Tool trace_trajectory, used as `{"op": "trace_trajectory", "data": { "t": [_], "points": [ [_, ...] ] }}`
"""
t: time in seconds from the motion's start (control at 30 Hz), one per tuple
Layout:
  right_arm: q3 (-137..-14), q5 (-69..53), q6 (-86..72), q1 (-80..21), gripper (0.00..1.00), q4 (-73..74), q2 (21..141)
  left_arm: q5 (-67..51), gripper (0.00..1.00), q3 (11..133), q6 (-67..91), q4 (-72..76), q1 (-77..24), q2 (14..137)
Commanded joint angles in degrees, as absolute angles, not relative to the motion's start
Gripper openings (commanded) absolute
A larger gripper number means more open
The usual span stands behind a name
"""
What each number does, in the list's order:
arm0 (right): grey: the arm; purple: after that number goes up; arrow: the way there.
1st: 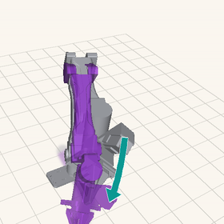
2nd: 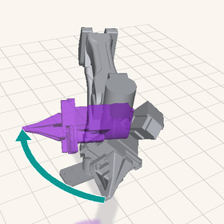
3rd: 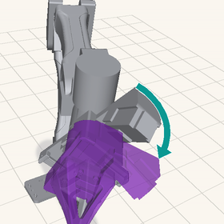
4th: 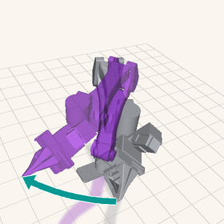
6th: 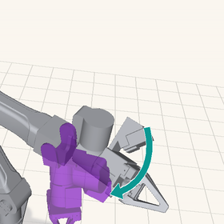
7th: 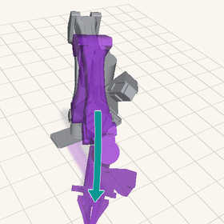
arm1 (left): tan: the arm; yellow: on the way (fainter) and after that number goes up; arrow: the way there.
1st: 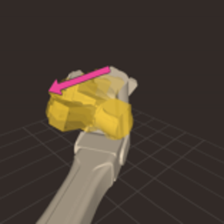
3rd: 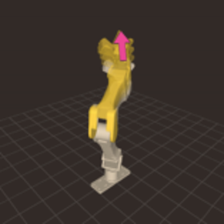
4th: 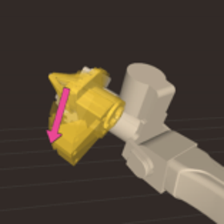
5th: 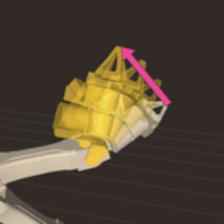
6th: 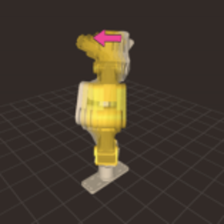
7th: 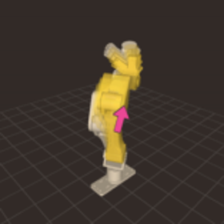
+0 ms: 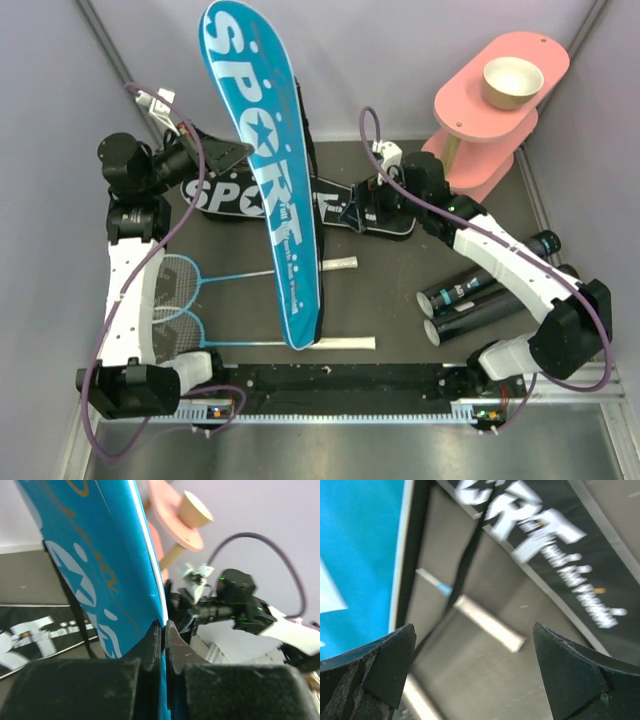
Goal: Pack up the badminton gear
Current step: Open the racket bag.
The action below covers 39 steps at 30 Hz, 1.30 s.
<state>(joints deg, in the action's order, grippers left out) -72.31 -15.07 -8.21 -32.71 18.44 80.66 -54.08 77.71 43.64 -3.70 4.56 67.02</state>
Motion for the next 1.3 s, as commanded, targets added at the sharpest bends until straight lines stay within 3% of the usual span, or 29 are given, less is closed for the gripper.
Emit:
{"op": "trace_trajectory", "data": {
  "t": [0.0, 0.27, 0.43, 0.53, 0.57, 0.63, 0.67, 0.73, 0.9, 0.93, 0.97, 1.03, 1.07, 1.1, 1.27],
  "points": [
    [-68.3, -36.1, -20.6, -33.3, 0.99, 6.8, 77.2, -65.2, 0.0, 72.4, 57.2, 25.6, 2.1, 64.0],
    [-66.8, -40.9, -26.4, -32.1, 0.99, -2.4, 78.8, -65.7, 0.0, 65.2, 65.1, 37.7, -4.0, 63.0],
    [-58.5, -45.2, -34.6, -29.4, 0.97, -21.2, 76.5, -65.4, 0.0, 63.7, 67.0, 41.1, -7.6, 63.0],
    [-56.3, -48.7, -38.6, -29.1, 0.79, -29.1, 75.7, -64.9, 0.0, 62.4, 66.2, 41.2, -8.7, 63.6],
    [-55.3, -49.0, -40.2, -29.1, 0.61, -30.0, 75.3, -64.5, 0.0, 62.0, 65.6, 40.2, -8.7, 63.9],
    [-54.6, -47.6, -38.5, -29.2, 0.39, -28.5, 72.8, -63.7, 0.0, 61.9, 63.2, 36.4, -8.7, 64.8],
    [-53.5, -46.9, -36.9, -29.2, 0.19, -26.5, 71.5, -63.5, 0.0, 61.8, 62.9, 36.0, -8.7, 64.9],
    [-52.6, -44.7, -35.0, -29.2, 0.02, -24.4, 67.9, -63.3, 0.0, 61.5, 61.5, 34.9, -8.7, 65.9],
    [-52.1, -39.4, -29.6, -29.1, 0.0, -13.9, 60.2, -53.8, 0.0, 67.1, 43.6, 5.7, -8.6, 66.8],
    [-52.8, -36.1, -29.1, -29.1, 0.0, -10.8, 58.8, -51.7, 0.05, 69.3, 39.1, 1.7, -8.6, 67.7],
    [-55.8, -34.1, -28.1, -29.1, 0.0, -7.2, 58.6, -43.0, 0.18, 71.5, 35.7, -5.9, -8.7, 68.5],
    [-59.7, -28.2, -27.8, -29.1, 0.0, 5.4, 59.2, -30.5, 0.66, 78.0, 27.0, -23.6, -12.1, 69.8],
    [-63.0, -26.0, -29.6, -29.1, 0.0, 8.0, 60.4, -23.0, 0.76, 79.1, 25.7, -26.6, -13.9, 69.6],
    [-64.4, -24.5, -30.7, -29.1, 0.0, 11.0, 60.9, -15.5, 0.77, 79.5, 24.7, -28.5, -17.2, 69.3],
    [-69.0, -22.2, -37.5, -29.5, 0.0, 16.0, 64.6, -8.7, 0.72, 72.2, 22.0, -23.3, -27.4, 62.8]
  ]
}}
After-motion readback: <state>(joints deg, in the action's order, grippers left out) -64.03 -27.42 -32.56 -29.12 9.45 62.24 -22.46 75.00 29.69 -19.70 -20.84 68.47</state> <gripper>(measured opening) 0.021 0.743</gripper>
